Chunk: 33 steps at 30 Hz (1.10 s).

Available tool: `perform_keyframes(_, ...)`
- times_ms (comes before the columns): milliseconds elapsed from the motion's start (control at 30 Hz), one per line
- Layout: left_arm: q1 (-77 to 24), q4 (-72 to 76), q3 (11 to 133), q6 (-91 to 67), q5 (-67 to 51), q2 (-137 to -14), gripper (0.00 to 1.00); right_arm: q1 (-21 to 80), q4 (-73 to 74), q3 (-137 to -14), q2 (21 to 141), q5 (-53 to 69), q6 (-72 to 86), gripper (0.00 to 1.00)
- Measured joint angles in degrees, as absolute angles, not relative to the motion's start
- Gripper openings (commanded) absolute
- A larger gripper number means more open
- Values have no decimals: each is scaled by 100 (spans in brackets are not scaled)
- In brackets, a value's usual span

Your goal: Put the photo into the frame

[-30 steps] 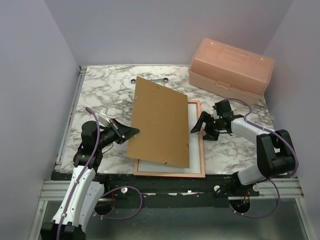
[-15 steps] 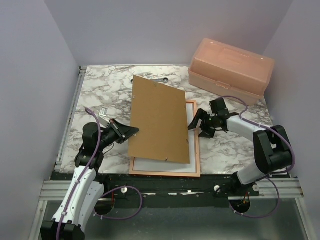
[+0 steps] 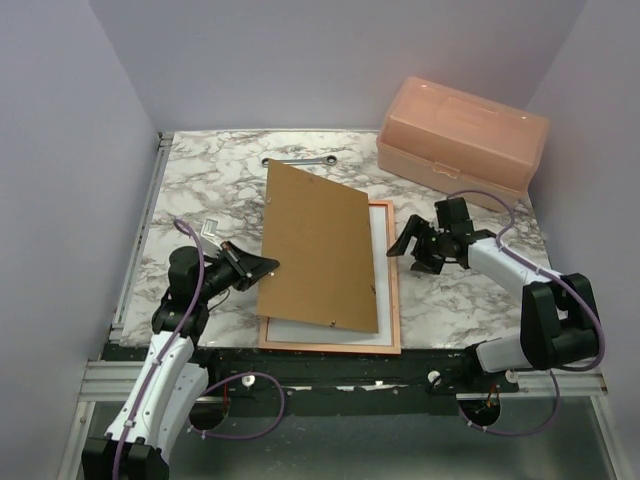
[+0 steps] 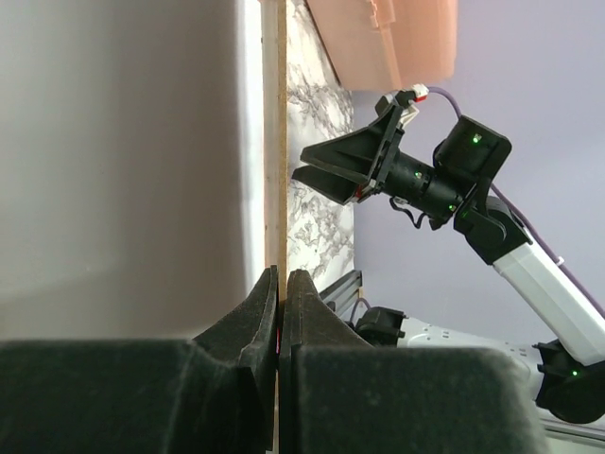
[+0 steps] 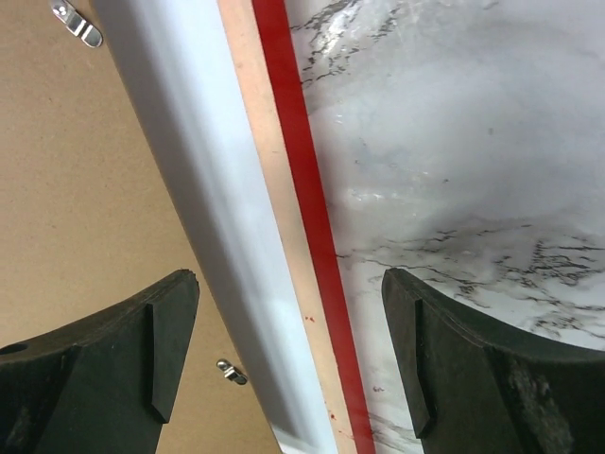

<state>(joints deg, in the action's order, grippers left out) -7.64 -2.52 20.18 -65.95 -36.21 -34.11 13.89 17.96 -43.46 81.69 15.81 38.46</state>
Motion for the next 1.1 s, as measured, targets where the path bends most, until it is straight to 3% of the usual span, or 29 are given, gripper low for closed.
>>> perform_keyframes(533,-1378,672,1597,-6888,-3559,-4053,0,1199,1406,-3599,7863,2735,4093,82)
perform_keyframes(1100,-1514,646,1184,-6941,-3114,-3664,0,1199,751,-3262,8027,3127,4410,81)
